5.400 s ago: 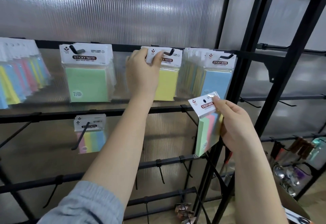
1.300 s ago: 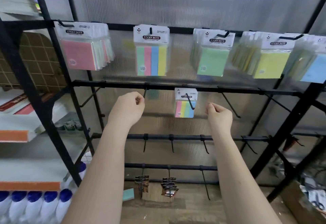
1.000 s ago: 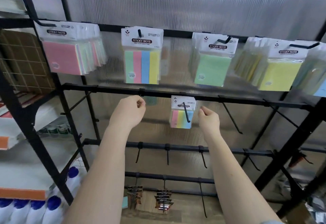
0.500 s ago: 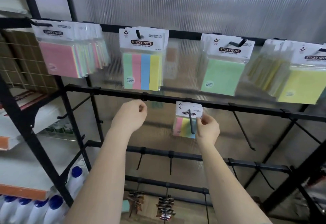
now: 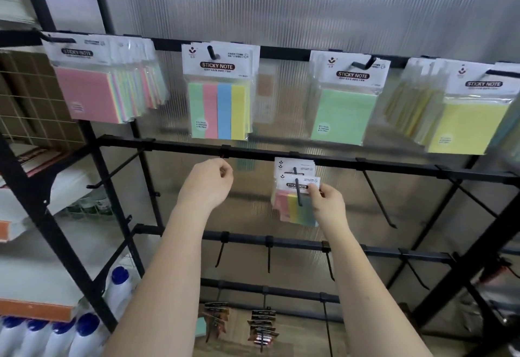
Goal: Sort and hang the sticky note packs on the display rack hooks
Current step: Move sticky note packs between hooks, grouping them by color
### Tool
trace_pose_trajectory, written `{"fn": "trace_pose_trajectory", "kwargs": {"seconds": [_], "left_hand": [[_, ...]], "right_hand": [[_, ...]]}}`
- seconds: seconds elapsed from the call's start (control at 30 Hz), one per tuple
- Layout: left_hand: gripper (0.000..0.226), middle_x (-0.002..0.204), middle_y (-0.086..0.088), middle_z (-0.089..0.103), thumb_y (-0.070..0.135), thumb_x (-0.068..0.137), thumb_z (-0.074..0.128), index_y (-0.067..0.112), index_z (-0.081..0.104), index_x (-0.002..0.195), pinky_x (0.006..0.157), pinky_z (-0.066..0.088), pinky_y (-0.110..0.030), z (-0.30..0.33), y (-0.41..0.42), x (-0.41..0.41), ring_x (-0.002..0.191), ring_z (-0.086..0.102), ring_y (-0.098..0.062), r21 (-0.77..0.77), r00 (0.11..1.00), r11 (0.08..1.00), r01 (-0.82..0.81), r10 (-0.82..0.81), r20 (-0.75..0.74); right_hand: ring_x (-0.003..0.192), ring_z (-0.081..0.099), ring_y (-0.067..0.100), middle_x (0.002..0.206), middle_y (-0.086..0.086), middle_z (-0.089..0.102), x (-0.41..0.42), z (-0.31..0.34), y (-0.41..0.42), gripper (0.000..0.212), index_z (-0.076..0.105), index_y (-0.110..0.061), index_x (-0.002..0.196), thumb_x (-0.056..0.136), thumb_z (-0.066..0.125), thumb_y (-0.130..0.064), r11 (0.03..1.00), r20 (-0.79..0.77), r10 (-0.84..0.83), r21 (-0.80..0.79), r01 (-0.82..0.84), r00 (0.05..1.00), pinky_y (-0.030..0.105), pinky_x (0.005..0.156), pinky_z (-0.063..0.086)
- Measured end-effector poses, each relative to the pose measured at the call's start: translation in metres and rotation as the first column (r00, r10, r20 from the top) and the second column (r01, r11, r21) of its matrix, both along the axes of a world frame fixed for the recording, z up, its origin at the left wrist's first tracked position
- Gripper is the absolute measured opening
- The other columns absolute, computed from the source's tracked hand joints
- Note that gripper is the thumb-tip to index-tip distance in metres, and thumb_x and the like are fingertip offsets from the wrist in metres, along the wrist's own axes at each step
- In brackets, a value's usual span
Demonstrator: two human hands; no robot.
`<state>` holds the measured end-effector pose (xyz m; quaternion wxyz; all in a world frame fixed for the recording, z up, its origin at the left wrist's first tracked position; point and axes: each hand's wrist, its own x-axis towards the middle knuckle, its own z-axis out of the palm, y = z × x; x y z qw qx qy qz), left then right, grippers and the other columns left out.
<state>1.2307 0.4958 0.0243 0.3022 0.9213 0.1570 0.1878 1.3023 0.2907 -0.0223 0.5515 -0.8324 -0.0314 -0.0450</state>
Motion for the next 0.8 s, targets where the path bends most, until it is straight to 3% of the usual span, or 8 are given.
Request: {"fn": "trace_pose_trajectory", "kwargs": {"seconds": [0.3, 0.43, 0.57, 0.63, 0.7, 0.8], "left_hand": [[0.022, 0.103, 0.002, 0.064, 0.017, 0.095, 0.044, 0.017, 0.065, 0.103, 0.072, 0.044, -0.029, -0.001, -0.032, 0.008, 0.09, 0.057, -0.018, 0.005, 1.0, 1.0, 0.016, -0.016, 0.007], [0.024, 0.107, 0.001, 0.064, 0.017, 0.094, 0.045, 0.016, 0.066, 0.105, 0.078, 0.046, -0.028, -0.017, -0.048, 0.023, 0.095, 0.058, -0.018, -0.111, 0.996, 0.991, 0.079, -0.084, -0.039], [0.028, 0.085, -0.003, 0.054, 0.013, 0.094, 0.042, 0.022, 0.058, 0.074, 0.062, 0.035, -0.025, -0.024, -0.061, 0.043, 0.083, 0.044, -0.02, -0.226, 0.981, 0.966, 0.125, -0.154, -0.115], [0.026, 0.097, -0.007, 0.064, 0.013, 0.095, 0.042, 0.012, 0.068, 0.09, 0.07, 0.041, -0.027, -0.025, -0.067, 0.054, 0.091, 0.052, -0.025, -0.283, 0.971, 0.95, 0.13, -0.179, -0.156], [0.028, 0.115, -0.01, 0.065, 0.014, 0.095, 0.046, 0.003, 0.067, 0.11, 0.08, 0.044, -0.028, -0.028, -0.07, 0.065, 0.1, 0.058, -0.027, -0.343, 0.965, 0.931, 0.121, -0.191, -0.178], [0.023, 0.104, -0.012, 0.068, 0.014, 0.092, 0.049, 0.002, 0.068, 0.1, 0.073, 0.046, -0.028, -0.037, -0.073, 0.078, 0.093, 0.061, -0.026, -0.407, 0.967, 0.908, 0.103, -0.186, -0.172]], "right_hand": [[0.067, 0.044, 0.018, 0.076, 0.008, 0.052, -0.034, 0.023, -0.029, 0.036, 0.058, 0.009, 0.089, 0.098, 0.046, -0.024, 0.981, -0.074, 0.137, -0.131, -0.145, 0.988, 0.028, 0.056, 0.029], [0.065, 0.039, 0.017, 0.076, 0.009, 0.047, -0.045, 0.036, -0.041, 0.041, 0.056, 0.013, 0.095, 0.099, 0.045, -0.026, 0.957, -0.074, 0.197, -0.202, -0.209, 0.977, 0.029, 0.054, 0.025], [0.074, 0.049, 0.018, 0.09, 0.019, 0.065, -0.051, 0.05, -0.047, 0.035, 0.064, 0.002, 0.095, 0.099, 0.045, -0.028, 0.965, -0.04, 0.214, -0.148, -0.218, 0.976, 0.03, 0.065, 0.034], [0.076, 0.053, 0.019, 0.098, 0.018, 0.069, -0.051, 0.057, -0.053, 0.032, 0.066, -0.003, 0.091, 0.098, 0.047, -0.029, 0.976, -0.031, 0.204, -0.072, -0.205, 0.979, 0.032, 0.07, 0.039], [0.076, 0.055, 0.019, 0.098, 0.017, 0.069, -0.051, 0.063, -0.061, 0.032, 0.066, -0.005, 0.089, 0.097, 0.049, -0.031, 0.985, -0.023, 0.171, -0.017, -0.172, 0.985, 0.034, 0.074, 0.041], [0.076, 0.055, 0.018, 0.094, 0.013, 0.071, -0.05, 0.071, -0.073, 0.033, 0.067, -0.005, 0.09, 0.097, 0.049, -0.032, 0.996, 0.023, 0.079, 0.044, -0.08, 0.997, 0.033, 0.073, 0.039]]}}
